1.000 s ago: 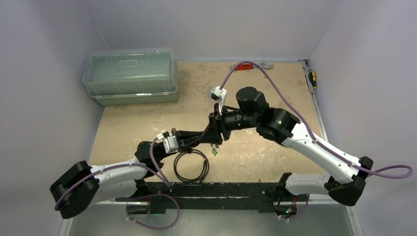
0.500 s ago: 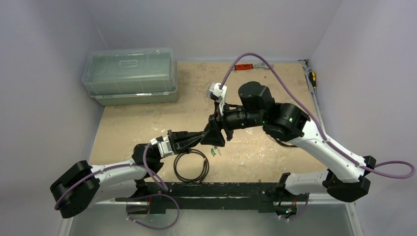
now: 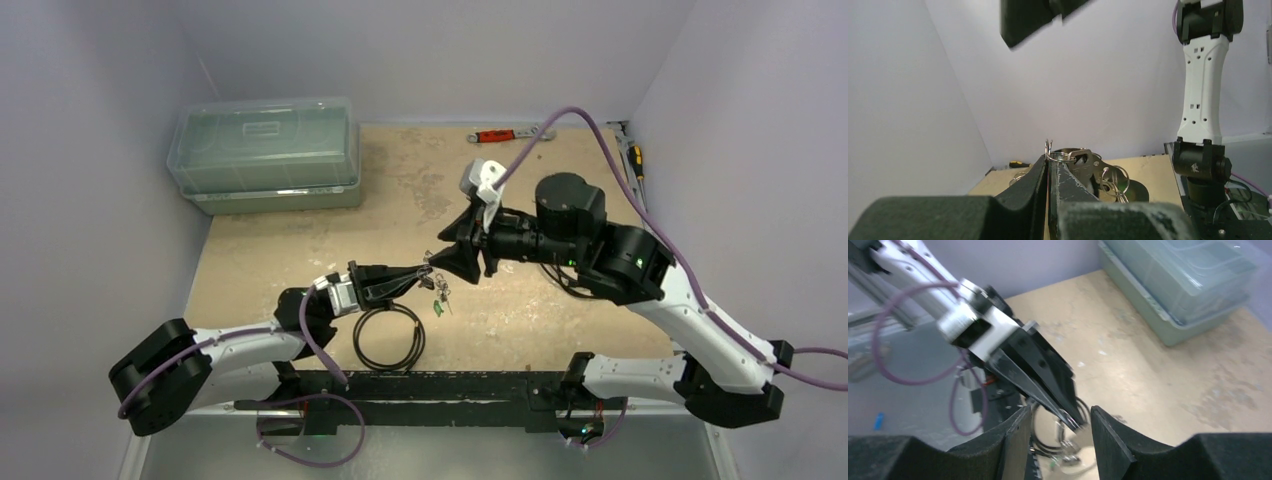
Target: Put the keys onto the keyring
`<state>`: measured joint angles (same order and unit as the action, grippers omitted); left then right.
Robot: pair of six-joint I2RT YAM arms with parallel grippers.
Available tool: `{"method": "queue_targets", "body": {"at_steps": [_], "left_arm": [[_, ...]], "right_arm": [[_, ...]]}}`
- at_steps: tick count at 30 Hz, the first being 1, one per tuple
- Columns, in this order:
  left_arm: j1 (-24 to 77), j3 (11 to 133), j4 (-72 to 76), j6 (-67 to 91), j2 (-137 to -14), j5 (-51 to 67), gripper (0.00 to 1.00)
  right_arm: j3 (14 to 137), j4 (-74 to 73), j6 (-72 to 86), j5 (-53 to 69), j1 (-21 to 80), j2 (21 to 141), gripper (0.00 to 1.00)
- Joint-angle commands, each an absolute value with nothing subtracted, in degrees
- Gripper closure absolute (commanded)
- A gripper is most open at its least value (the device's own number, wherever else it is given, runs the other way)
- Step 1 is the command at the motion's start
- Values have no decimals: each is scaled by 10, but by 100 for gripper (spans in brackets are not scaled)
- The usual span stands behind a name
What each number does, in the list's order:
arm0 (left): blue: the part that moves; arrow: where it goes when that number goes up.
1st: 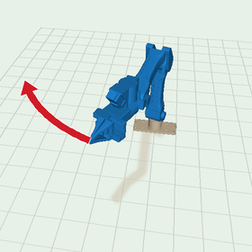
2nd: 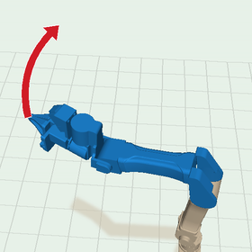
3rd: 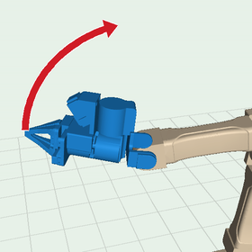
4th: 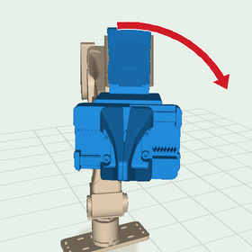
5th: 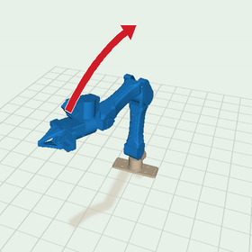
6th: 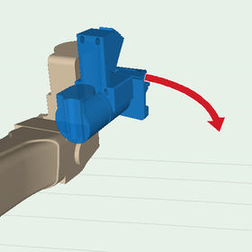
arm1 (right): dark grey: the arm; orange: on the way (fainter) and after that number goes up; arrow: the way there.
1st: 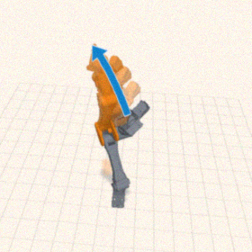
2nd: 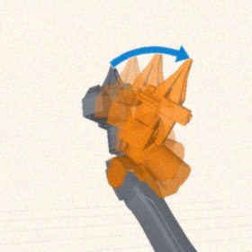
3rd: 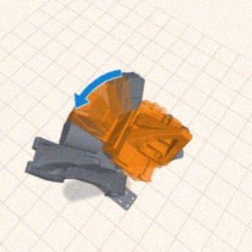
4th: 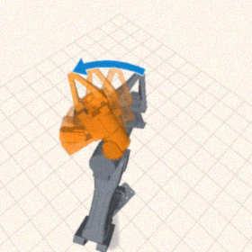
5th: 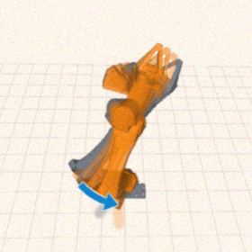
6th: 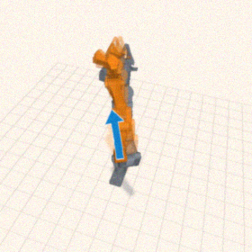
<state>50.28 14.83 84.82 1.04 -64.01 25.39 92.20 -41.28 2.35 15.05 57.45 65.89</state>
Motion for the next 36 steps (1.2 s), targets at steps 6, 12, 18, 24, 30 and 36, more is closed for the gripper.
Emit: {"method": "queue_targets", "body": {"at_steps": [6,12,18,24,30,36], "left_arm": [[502,155,964,37,-565,268,100],[503,141,946,50,-546,276,100],[503,132,940,53,-539,279,100],[502,133,930,49,-535,279,100],[502,133,930,52,-537,283,100],[502,134,928,52,-540,284,100]], "right_arm": [[712,-229,-112,126,577,532,53],[680,-176,-158,162,577,533,57],[669,-147,-176,213,577,537,59],[682,-170,-182,260,577,541,62],[686,-182,-184,276,577,558,62],[680,-156,-181,262,577,562,67]]}}
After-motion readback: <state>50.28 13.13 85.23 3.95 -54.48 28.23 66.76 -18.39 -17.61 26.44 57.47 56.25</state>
